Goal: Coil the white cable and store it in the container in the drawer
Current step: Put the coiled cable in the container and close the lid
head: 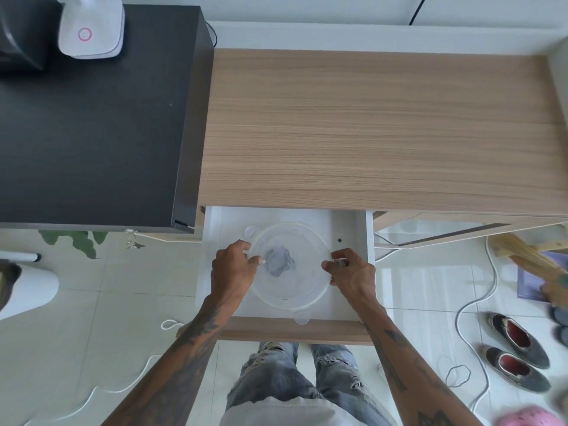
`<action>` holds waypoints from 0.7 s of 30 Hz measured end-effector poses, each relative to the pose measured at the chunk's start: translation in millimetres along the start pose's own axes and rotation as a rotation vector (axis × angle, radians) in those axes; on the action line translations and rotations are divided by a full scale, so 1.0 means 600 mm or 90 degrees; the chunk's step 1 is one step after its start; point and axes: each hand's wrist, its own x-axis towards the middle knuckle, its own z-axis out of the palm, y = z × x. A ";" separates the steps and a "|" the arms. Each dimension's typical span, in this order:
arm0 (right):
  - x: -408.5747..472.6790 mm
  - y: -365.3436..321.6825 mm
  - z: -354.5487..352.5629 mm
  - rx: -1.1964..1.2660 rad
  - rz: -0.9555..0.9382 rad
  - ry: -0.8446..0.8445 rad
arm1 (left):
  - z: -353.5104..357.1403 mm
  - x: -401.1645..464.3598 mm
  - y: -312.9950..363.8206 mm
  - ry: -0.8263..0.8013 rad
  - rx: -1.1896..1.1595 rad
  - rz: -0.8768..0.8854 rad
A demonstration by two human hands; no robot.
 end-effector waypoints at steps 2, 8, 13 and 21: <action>0.003 0.002 -0.003 0.000 0.007 0.003 | -0.002 0.001 0.001 -0.001 0.018 0.009; -0.004 0.004 0.011 -0.190 -0.021 0.050 | -0.001 0.016 0.010 -0.043 0.169 0.042; -0.020 -0.001 0.028 -0.299 -0.020 0.114 | -0.004 0.043 0.005 -0.125 0.172 0.031; -0.013 0.000 0.033 -0.223 -0.042 0.083 | 0.008 0.062 -0.029 -0.157 0.053 0.039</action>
